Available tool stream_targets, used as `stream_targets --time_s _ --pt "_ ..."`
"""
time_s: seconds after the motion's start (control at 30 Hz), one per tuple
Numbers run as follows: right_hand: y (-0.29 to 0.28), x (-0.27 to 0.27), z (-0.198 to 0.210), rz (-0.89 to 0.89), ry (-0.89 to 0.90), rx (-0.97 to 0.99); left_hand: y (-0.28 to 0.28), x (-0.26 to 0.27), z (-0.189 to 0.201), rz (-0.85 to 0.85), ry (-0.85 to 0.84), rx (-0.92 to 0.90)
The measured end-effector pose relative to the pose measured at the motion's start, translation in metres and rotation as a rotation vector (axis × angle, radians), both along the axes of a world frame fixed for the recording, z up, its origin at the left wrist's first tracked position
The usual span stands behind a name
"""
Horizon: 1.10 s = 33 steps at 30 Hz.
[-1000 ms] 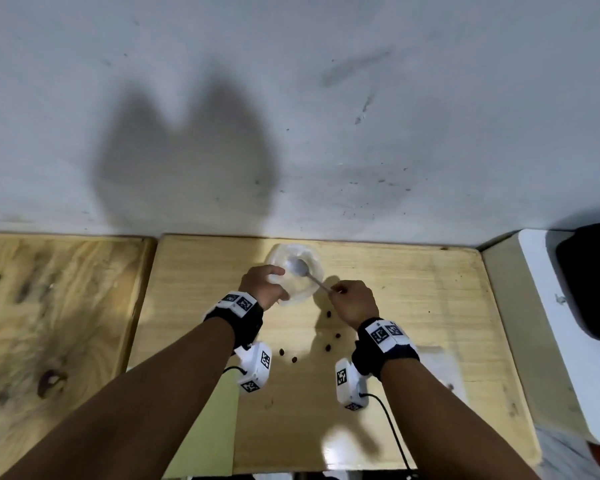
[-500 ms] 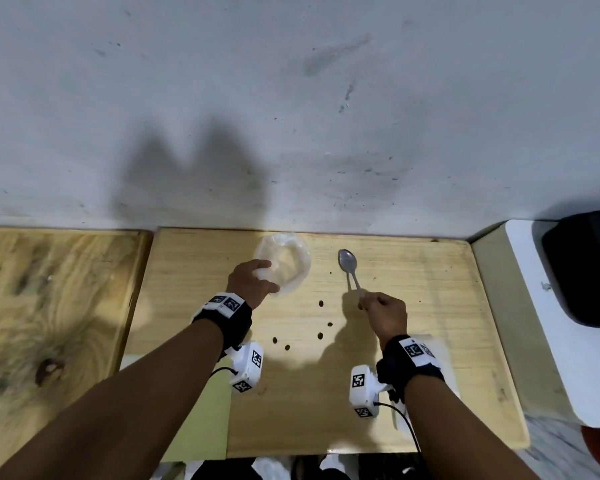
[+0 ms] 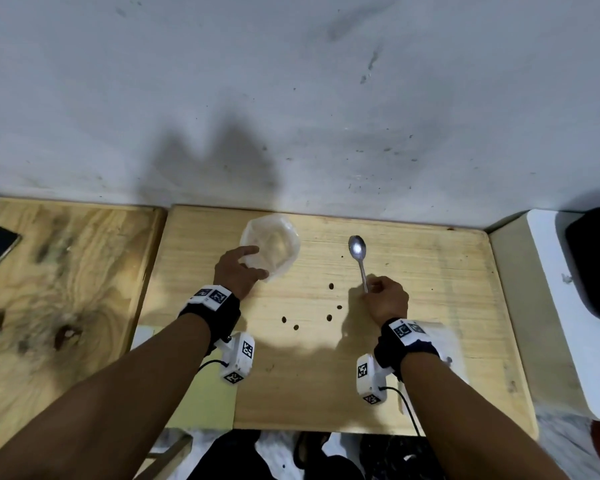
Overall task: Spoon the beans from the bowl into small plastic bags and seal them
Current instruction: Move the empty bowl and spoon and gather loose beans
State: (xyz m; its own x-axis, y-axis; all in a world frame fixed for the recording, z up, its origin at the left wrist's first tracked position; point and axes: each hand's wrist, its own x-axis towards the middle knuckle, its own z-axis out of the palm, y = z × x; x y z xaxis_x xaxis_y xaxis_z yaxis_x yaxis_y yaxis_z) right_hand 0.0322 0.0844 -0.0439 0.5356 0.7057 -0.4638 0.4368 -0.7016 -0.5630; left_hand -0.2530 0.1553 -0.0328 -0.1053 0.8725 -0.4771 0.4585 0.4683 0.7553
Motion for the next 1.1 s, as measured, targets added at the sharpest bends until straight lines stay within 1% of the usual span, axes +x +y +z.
stream_targets --time_s 0.13,0.27,0.43,0.57,0.63,0.7,0.77,0.87,0.9,1.03,1.1 --pt "0.007 -0.015 0.000 0.180 0.002 0.099 -0.001 -0.006 -0.001 0.001 -0.004 0.006" --pt "0.022 -0.033 0.001 0.354 -0.011 0.056 0.003 -0.006 -0.002 -0.010 -0.016 0.002" --pt "0.035 -0.046 -0.002 0.480 -0.114 -0.034 0.010 -0.006 -0.001 -0.022 -0.034 -0.009" --pt "0.043 -0.047 -0.001 0.524 -0.147 -0.063 0.015 -0.009 -0.004 -0.023 -0.032 -0.018" --pt "0.044 -0.047 -0.001 0.545 -0.128 -0.070 0.016 -0.010 -0.005 -0.021 -0.034 -0.022" --pt "0.043 -0.047 -0.001 0.519 -0.079 -0.060 0.016 -0.010 -0.006 -0.020 -0.037 -0.028" --pt "0.040 -0.045 0.001 0.454 -0.022 -0.041 0.015 -0.010 -0.006 -0.026 -0.036 -0.028" --pt "0.029 -0.038 0.005 0.174 0.253 0.011 0.012 -0.006 -0.005 -0.035 -0.033 -0.018" --pt "0.025 -0.034 0.003 0.101 0.283 0.015 0.011 -0.005 -0.005 -0.040 -0.030 -0.015" --pt "0.009 -0.020 -0.007 -0.005 0.269 0.001 0.006 0.000 -0.005 -0.047 -0.037 -0.014" --pt "0.003 -0.019 -0.007 0.027 0.228 0.007 0.003 0.002 -0.006 -0.044 -0.040 -0.016"
